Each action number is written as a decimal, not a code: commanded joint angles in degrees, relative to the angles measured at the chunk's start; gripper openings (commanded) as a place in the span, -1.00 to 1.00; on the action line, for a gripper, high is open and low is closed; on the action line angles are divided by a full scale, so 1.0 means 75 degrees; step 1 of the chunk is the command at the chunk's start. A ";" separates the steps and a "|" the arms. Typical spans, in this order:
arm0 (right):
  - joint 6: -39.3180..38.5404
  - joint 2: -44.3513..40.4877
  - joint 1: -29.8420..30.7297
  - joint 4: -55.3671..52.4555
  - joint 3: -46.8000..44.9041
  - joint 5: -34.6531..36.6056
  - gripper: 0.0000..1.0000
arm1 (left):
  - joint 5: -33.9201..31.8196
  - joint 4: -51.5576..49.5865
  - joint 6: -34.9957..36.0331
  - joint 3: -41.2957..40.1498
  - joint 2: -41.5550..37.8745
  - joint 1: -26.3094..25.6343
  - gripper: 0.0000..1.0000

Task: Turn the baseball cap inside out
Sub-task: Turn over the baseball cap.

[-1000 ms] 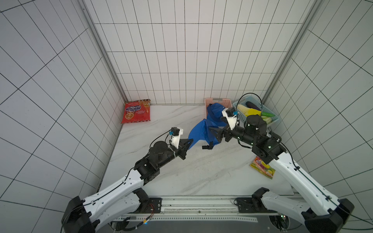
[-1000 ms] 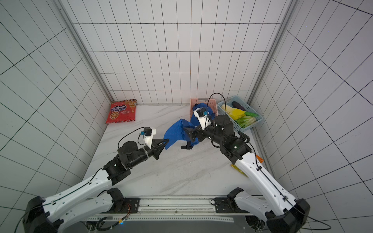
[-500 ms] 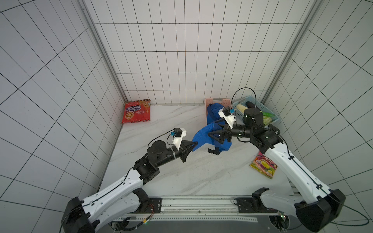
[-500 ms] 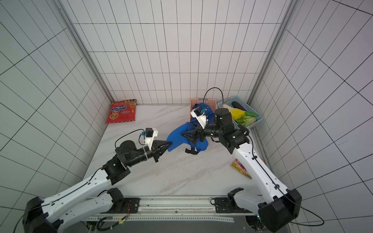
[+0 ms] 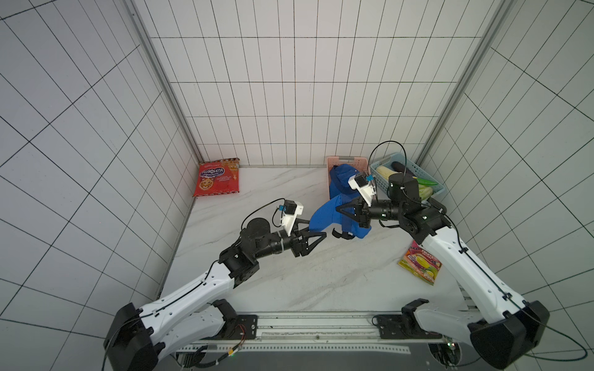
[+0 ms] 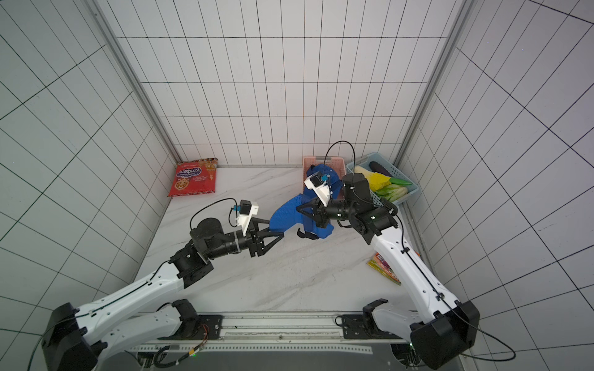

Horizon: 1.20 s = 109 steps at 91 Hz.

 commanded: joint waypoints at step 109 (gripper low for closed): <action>-0.1358 -0.2794 0.1812 0.4963 -0.3992 0.8529 0.99 | -0.6415 -0.2192 0.1009 0.3639 0.2472 -0.1640 -1.00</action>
